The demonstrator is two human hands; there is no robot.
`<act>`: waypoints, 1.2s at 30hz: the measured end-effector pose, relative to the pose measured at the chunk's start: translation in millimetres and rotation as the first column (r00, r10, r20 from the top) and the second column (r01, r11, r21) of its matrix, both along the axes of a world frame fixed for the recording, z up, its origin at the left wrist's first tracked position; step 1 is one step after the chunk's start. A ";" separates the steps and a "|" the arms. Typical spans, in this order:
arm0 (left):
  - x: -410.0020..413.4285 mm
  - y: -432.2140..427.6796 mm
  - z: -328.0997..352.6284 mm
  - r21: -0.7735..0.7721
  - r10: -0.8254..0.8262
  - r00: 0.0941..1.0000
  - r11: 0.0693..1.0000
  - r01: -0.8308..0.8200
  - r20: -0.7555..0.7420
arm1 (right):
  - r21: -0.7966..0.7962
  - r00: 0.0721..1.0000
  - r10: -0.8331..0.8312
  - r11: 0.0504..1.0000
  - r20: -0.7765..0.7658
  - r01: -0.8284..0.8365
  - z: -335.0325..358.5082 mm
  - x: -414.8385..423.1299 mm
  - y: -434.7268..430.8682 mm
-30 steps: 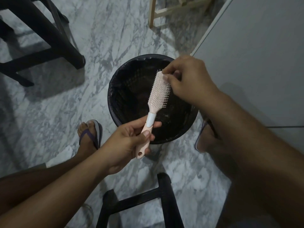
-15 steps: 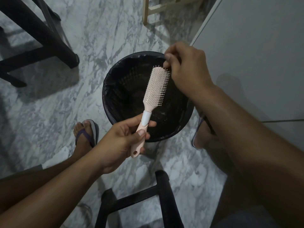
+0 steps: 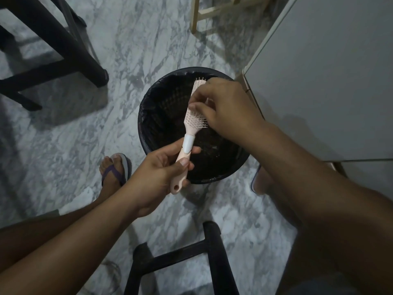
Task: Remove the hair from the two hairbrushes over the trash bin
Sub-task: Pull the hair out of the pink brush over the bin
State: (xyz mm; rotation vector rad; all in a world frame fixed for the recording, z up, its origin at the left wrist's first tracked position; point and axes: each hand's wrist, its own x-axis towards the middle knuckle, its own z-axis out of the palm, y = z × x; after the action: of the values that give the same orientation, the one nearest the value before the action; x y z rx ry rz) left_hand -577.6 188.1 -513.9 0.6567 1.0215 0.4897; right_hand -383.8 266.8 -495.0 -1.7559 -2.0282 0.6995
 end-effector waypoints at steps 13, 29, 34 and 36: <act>4.9 -14.8 4.2 -0.053 -0.092 0.990 0.994 0.098 0.108 | -0.544 0.537 -0.604 0.787 -0.588 0.290 13.3 7.4 14.8; 3.3 -3.6 1.3 -0.093 0.094 0.976 0.993 -0.077 0.199 | -0.595 0.576 -0.544 0.795 -0.610 0.119 3.5 8.3 6.8; 2.0 -0.3 2.9 -0.069 0.074 0.974 0.996 -0.060 0.212 | -0.426 0.603 -0.515 0.854 -0.609 0.299 4.6 6.9 9.3; 1.9 1.2 2.9 -0.060 0.065 0.975 0.997 -0.054 0.214 | -0.392 0.600 -0.520 0.854 -0.608 0.343 5.6 9.8 12.0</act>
State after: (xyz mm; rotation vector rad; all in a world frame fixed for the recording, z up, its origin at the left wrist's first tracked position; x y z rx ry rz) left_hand -575.7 189.3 -511.0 0.5134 0.8473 0.5713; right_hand -374.0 278.7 -489.3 -1.6433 -0.9724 1.2376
